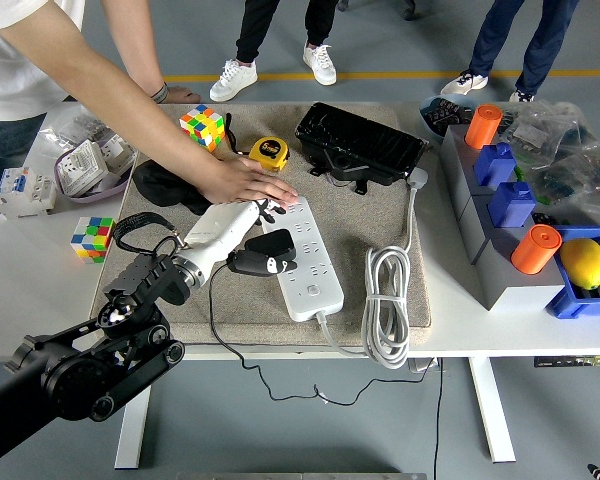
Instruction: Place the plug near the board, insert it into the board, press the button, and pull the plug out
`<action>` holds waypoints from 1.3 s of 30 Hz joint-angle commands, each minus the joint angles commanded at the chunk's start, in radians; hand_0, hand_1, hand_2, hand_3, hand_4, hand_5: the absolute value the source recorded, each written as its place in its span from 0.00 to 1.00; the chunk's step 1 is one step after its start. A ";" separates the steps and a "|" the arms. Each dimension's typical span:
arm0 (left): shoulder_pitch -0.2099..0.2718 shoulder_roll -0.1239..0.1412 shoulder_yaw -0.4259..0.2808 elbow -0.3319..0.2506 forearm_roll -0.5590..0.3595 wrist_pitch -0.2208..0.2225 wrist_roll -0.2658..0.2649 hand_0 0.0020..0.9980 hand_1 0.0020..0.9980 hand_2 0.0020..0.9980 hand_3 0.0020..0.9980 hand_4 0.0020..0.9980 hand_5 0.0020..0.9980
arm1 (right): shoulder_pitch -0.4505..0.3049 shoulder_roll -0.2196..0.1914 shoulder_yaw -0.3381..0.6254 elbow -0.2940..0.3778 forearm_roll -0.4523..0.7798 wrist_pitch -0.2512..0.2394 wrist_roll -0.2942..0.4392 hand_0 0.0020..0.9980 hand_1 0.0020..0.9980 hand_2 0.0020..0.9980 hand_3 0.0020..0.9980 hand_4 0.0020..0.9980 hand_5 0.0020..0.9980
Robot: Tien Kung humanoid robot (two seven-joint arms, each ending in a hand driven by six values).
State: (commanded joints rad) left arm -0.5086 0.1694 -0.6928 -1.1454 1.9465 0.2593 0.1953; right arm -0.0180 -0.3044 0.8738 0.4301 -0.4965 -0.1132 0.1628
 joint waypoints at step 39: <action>-0.011 -0.017 0.041 0.074 -0.035 0.100 -0.045 0.23 0.36 0.34 0.48 0.75 0.12 | -0.001 -0.004 -0.008 0.001 0.000 0.000 0.002 0.60 0.59 0.55 0.55 0.79 0.28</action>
State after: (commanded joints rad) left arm -0.5194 0.1525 -0.6522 -1.0709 1.9119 0.3588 0.1505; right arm -0.0188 -0.3085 0.8658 0.4312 -0.4965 -0.1132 0.1647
